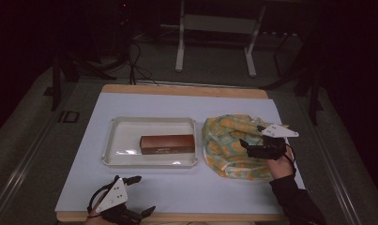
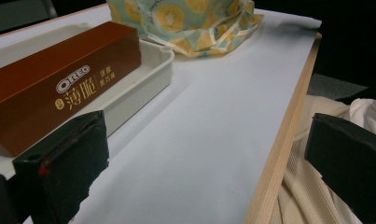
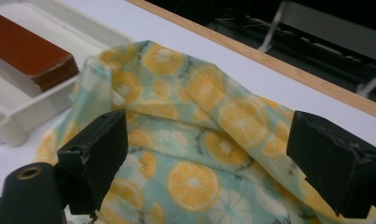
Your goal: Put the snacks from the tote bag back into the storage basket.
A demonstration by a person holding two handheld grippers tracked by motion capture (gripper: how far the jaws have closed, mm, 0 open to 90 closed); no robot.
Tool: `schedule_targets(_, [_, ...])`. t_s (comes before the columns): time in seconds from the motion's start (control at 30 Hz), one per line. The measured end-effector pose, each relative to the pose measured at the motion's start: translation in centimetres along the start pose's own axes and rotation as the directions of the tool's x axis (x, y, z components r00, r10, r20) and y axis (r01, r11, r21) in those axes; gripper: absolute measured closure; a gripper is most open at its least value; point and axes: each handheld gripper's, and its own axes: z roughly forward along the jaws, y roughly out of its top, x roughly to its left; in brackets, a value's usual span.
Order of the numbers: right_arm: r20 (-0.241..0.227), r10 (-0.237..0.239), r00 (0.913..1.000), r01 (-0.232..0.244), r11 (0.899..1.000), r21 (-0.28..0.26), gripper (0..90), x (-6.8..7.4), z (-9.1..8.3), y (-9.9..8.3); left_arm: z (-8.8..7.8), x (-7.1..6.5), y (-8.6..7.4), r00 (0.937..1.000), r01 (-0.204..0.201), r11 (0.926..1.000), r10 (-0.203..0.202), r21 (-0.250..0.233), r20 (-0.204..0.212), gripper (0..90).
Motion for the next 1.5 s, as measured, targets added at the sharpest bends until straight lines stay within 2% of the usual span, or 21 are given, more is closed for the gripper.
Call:
schedule_targets(0.1, [0.017, 0.003, 0.9999, -0.002, 1.0, -0.007, 12.6, 0.1, -0.3, -0.7, 0.0, 0.0, 0.0, 1.0, 0.001, 1.0, -0.001, 0.001, 0.001, 0.0])
schedule_targets(0.3, [0.035, 0.043, 0.9985, -0.042, 0.998, -0.038, 14.0, 0.0, -1.3, -2.0, 0.0, 0.0, 0.0, 1.0, 0.0, 1.0, 0.0, 0.0, 0.001, 0.0])
schedule_targets(0.37, [0.042, 0.038, 0.9984, -0.037, 0.999, -0.026, 14.1, 0.0, -1.5, -2.4, 0.0, 0.0, 0.0, 1.0, -0.001, 1.0, 0.001, 0.002, 0.001, 0.0])
schedule_targets(0.43, [0.068, 0.033, 0.9971, -0.032, 0.999, -0.024, 14.1, 0.2, -1.7, -2.8, 0.0, 0.0, 0.0, 1.0, -0.001, 1.0, 0.001, 0.001, 0.002, 0.0])
schedule_targets(0.73, [0.069, 0.08, 0.9944, -0.079, 0.997, -0.022, 14.0, 0.1, -3.1, -4.7, 0.0, 0.0, 0.0, 1.0, -0.002, 1.0, 0.002, -0.001, 0.002, 0.0])
schedule_targets(1.03, [0.094, 0.046, 0.9945, -0.043, 0.998, -0.034, 14.1, 0.7, -4.6, -6.0, 0.0, -0.1, 0.1, 1.0, -0.003, 1.0, 0.003, -0.002, 0.004, 0.0])
schedule_targets(1.3, [0.096, 0.053, 0.994, -0.05, 0.998, -0.04, 13.6, 0.4, -5.6, -7.1, 0.0, -0.1, 0.1, 1.0, -0.005, 1.0, 0.005, 0.0, 0.004, 0.0])
schedule_targets(1.5, [0.104, 0.077, 0.9916, -0.07, 0.995, -0.072, 13.3, 0.0, -5.9, -7.2, 0.0, -0.1, 0.1, 1.0, -0.002, 1.0, 0.002, -0.002, 0.002, 0.0])
